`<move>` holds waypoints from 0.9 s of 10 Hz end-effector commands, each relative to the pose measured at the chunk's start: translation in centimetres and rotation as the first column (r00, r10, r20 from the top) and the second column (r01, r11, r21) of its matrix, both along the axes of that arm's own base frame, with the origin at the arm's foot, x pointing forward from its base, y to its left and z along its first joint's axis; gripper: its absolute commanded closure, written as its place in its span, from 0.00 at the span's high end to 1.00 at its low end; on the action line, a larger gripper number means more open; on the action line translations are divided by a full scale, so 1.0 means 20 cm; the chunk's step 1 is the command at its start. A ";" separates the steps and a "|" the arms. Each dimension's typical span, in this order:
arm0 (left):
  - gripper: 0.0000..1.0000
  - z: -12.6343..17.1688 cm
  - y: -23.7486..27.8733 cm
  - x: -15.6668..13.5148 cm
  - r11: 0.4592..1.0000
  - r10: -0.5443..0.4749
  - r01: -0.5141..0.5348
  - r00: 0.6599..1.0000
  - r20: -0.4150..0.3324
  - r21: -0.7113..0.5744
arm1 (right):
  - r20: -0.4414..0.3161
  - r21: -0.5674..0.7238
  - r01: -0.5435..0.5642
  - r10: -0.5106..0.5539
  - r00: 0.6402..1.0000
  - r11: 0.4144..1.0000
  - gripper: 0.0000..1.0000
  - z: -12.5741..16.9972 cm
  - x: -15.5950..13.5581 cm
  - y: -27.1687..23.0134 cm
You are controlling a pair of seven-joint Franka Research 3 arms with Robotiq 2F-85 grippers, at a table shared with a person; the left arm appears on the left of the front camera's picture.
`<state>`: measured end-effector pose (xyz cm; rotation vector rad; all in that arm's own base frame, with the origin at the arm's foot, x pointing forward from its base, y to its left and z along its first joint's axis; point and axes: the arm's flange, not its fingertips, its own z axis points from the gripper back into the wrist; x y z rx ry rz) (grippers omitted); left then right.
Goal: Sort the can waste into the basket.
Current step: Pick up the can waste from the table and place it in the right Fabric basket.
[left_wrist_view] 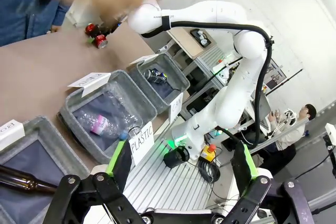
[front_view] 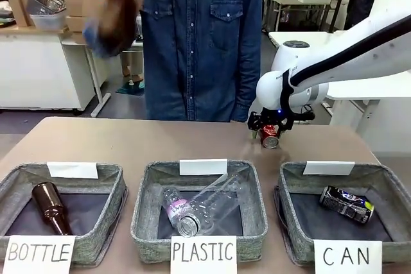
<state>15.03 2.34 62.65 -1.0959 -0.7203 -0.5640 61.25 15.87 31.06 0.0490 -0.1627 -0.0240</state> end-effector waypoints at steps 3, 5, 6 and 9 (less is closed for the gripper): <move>1.00 0.01 0.00 0.00 1.000 -0.012 0.012 1.000 0.017 -0.015 | 0.008 -0.044 0.032 -0.031 0.999 0.999 0.00 0.03 0.01 0.01; 1.00 0.01 0.00 0.00 1.000 -0.012 0.012 1.000 0.017 -0.015 | 0.008 -0.043 0.044 -0.043 0.999 0.998 0.07 0.04 0.02 -0.01; 1.00 0.01 0.00 0.00 1.000 -0.012 0.012 1.000 0.017 -0.015 | 0.008 -0.042 0.046 -0.045 0.999 0.998 0.00 0.04 0.02 -0.01; 1.00 0.01 0.00 0.00 1.000 -0.012 0.012 1.000 0.017 -0.015 | -0.008 0.015 -0.021 0.021 1.000 1.000 0.00 0.12 -0.04 -0.03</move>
